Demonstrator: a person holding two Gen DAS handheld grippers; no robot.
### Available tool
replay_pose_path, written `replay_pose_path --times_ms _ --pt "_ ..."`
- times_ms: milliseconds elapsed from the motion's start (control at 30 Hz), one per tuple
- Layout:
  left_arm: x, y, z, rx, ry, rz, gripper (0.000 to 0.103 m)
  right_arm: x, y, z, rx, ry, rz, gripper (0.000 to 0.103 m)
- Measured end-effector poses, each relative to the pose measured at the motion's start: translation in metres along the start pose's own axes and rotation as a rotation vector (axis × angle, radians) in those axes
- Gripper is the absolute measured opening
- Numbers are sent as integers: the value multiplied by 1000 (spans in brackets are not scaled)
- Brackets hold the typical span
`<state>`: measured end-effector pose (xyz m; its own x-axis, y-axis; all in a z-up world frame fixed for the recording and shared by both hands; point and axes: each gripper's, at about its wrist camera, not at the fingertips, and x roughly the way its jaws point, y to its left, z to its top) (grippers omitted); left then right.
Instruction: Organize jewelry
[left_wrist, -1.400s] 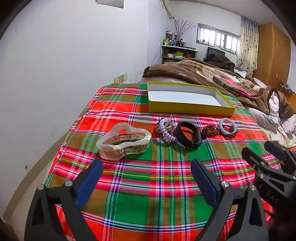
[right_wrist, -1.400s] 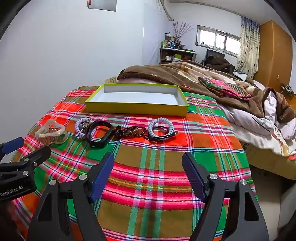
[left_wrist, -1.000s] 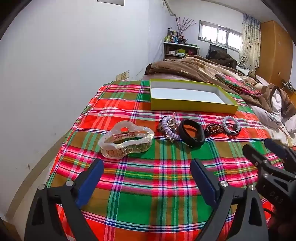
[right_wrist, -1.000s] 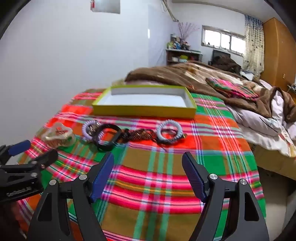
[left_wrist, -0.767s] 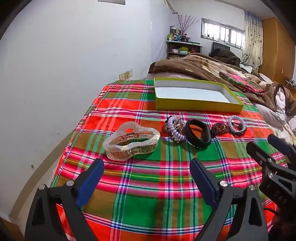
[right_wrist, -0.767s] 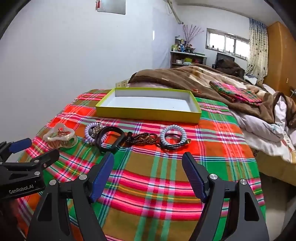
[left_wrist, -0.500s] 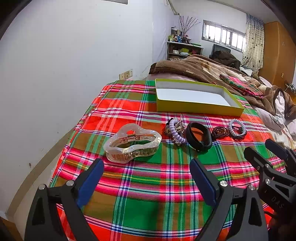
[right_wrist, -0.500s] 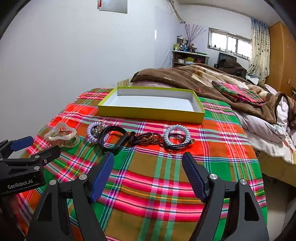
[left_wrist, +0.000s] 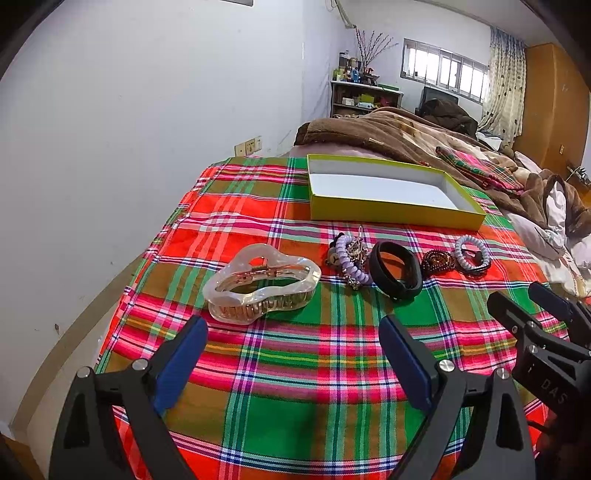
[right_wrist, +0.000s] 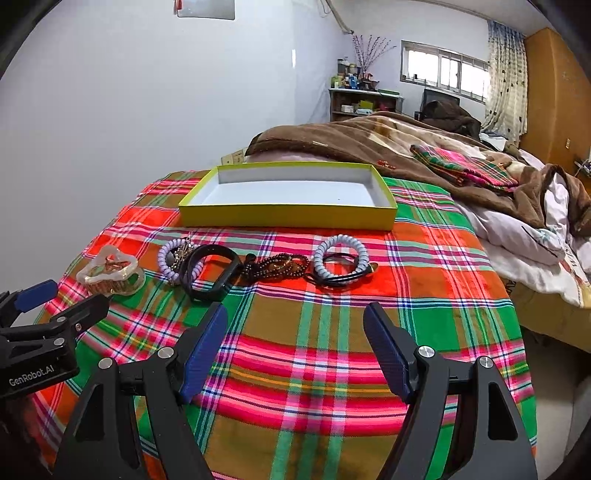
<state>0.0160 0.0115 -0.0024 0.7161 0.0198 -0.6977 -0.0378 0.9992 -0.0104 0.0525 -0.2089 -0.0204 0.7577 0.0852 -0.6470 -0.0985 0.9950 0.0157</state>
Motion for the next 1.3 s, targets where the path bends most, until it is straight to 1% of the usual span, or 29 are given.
replay_pose_path --times_ms 200,433,667,1300 --pt "1 0 0 0 2 4 95 1 -2 -1 8 19 2 76" --pt "0 1 0 0 3 4 95 1 -2 -1 13 14 9 76" --pt "-1 1 1 1 4 4 95 -3 3 -1 -19 -15 2 76" --pt "1 3 2 -6 9 6 95 -2 4 -1 -23 -8 1 76"
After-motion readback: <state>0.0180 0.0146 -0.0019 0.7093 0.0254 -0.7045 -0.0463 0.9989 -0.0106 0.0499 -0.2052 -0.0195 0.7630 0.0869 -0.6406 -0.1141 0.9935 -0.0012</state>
